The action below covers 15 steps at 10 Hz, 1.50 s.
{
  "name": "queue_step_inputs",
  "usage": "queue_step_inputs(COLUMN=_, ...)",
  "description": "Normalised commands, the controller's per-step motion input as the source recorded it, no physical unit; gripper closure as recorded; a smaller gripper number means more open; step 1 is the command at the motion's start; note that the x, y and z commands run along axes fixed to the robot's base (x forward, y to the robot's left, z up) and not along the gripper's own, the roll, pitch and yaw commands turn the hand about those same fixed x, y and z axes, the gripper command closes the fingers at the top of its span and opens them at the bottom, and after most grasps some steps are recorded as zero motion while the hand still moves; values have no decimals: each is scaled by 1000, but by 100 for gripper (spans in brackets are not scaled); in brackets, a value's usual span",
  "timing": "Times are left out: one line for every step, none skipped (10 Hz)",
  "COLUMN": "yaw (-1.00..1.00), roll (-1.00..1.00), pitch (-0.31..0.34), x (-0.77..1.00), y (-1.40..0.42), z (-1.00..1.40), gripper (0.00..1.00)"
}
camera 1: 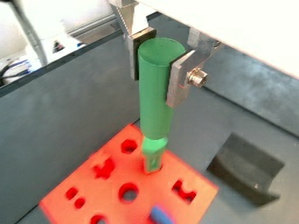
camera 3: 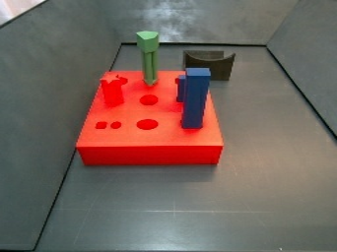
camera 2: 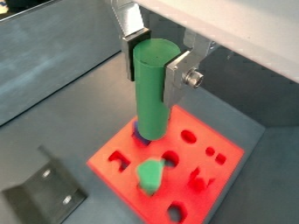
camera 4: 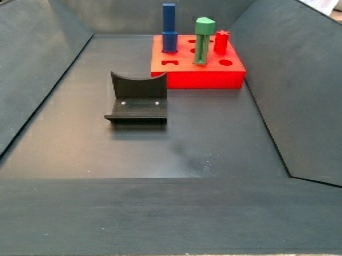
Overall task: Pick up the round object. Move up. Move to above the board. Insert the round object.
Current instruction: Move to above the board, then insert the round object.
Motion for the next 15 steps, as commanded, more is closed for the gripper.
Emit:
queue_step_inputs(yaw=8, roll=0, pitch=79, x=171, y=-1000, z=27, gripper=100)
queue_step_inputs(yaw=7, roll=-1, pitch=88, x=192, y=-1000, z=34, gripper=100)
queue_step_inputs(yaw=4, roll=11, pitch=102, x=151, y=-623, z=32, gripper=100)
queue_step_inputs(yaw=7, roll=15, pitch=107, x=124, y=-451, z=31, gripper=100)
queue_step_inputs(yaw=10, roll=22, pitch=101, x=84, y=-232, z=33, gripper=100)
queue_step_inputs(yaw=0, roll=17, pitch=0, x=-114, y=17, z=-120, gripper=100)
queue_step_inputs(yaw=0, roll=0, pitch=164, x=323, y=69, z=-923, gripper=100)
queue_step_inputs(yaw=-271, roll=16, pitch=0, x=303, y=129, z=-1000, gripper=100)
queue_step_inputs(yaw=-254, roll=14, pitch=0, x=317, y=137, z=-1000, gripper=100)
queue_step_inputs(yaw=-269, roll=6, pitch=0, x=17, y=220, z=-1000, gripper=100)
queue_step_inputs(yaw=-157, roll=0, pitch=0, x=-349, y=400, z=-1000, gripper=100)
queue_step_inputs(yaw=-129, roll=0, pitch=-43, x=-829, y=474, z=-1000, gripper=100)
queue_step_inputs(yaw=0, roll=-1, pitch=-69, x=-374, y=394, z=-1000, gripper=100)
queue_step_inputs(yaw=-126, roll=-77, pitch=-161, x=-49, y=120, z=-903, gripper=100)
queue_step_inputs(yaw=-174, roll=-70, pitch=-190, x=-26, y=86, z=-846, gripper=100)
